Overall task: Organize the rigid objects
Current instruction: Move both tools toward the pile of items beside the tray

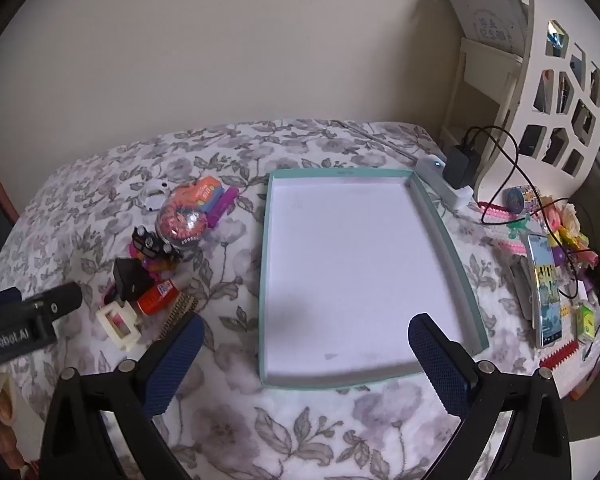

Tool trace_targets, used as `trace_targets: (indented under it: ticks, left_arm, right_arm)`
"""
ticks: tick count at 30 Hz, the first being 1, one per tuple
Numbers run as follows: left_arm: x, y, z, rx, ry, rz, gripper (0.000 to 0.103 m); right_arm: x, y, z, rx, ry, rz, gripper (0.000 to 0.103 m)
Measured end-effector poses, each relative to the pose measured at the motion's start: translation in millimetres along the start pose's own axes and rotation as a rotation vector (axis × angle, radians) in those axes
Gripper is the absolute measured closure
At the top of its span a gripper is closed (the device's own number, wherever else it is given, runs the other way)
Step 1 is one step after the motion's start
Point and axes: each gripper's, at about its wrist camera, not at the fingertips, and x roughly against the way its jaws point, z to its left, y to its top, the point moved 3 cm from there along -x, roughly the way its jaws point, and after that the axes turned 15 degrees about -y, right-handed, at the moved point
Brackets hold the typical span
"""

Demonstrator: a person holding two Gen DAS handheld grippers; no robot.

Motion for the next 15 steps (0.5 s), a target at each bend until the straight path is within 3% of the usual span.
trace_targets:
  ticks: [8, 15]
  left_arm:
    - [11, 52, 0, 0.09, 0.018, -0.044, 0.0]
    - [-33, 56, 26, 0.152, 0.09, 0.037, 0.0]
  right_arm:
    - [9, 57, 5, -0.052, 0.032, -0.035, 0.0]
    - [-22, 68, 40, -0.034, 0.068, 0.019, 0.0]
